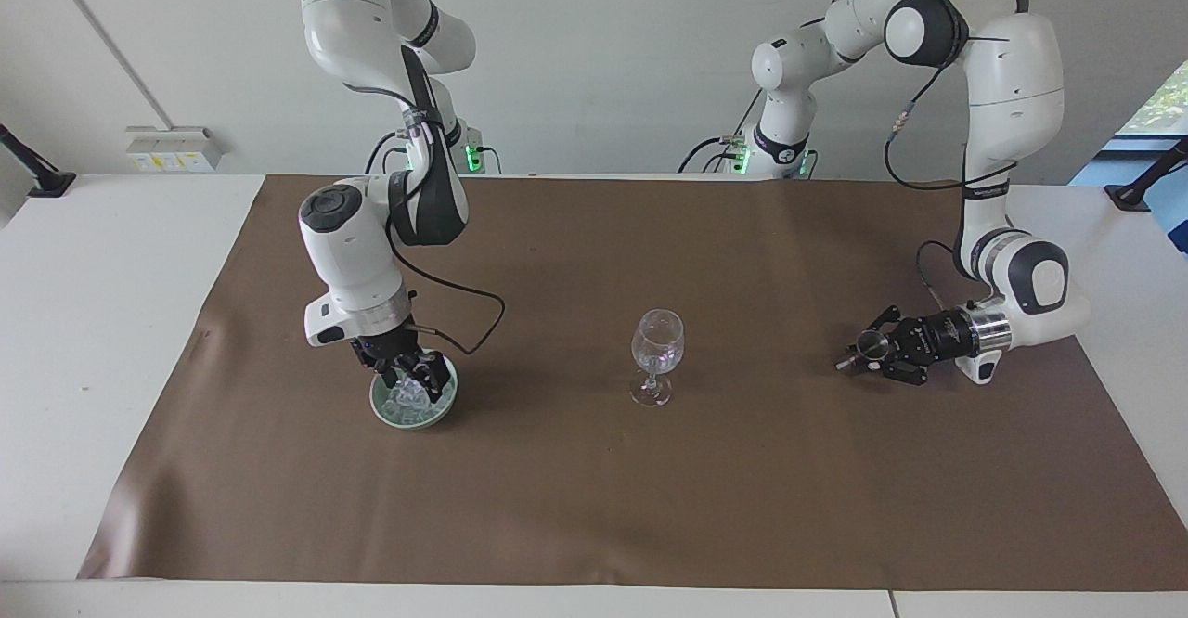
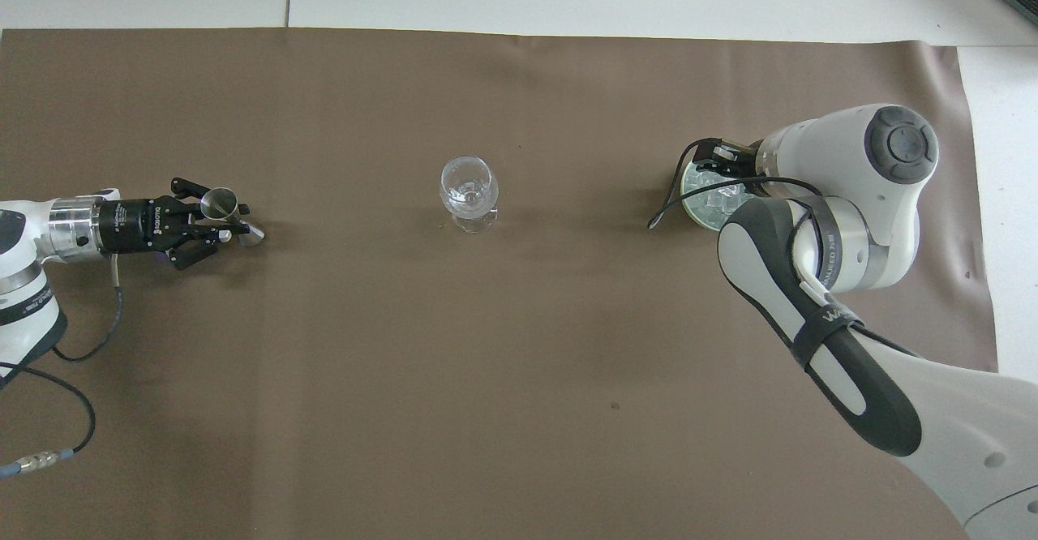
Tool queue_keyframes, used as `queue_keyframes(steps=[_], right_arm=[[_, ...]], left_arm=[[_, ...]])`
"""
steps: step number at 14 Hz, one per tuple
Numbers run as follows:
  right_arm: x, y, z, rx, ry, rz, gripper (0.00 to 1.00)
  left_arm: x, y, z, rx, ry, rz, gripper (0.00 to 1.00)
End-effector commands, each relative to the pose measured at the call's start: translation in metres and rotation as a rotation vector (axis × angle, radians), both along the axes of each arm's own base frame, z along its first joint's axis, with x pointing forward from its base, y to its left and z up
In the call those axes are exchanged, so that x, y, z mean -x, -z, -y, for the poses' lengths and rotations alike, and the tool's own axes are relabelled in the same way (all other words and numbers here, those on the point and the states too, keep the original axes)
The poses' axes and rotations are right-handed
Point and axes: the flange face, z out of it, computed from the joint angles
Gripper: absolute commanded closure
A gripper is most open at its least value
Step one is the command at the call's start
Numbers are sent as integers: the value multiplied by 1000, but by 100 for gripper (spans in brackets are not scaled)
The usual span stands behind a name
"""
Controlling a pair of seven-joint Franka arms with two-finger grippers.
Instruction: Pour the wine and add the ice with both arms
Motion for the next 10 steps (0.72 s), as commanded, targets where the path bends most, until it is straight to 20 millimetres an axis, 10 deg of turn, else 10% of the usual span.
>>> queue_keyframes(steps=[1,5,10], right_arm=[[7,0,6,-8,-12,-31,23],[8,1,8,-6,-17,-34,36],[8,1,8,-4,-17,-35,54]], left_arm=[[1,-2,-5,17,8,17,51],[-1,-6,-6,2,12,7,0],[-3,-19,-11,-55,92,32,0]])
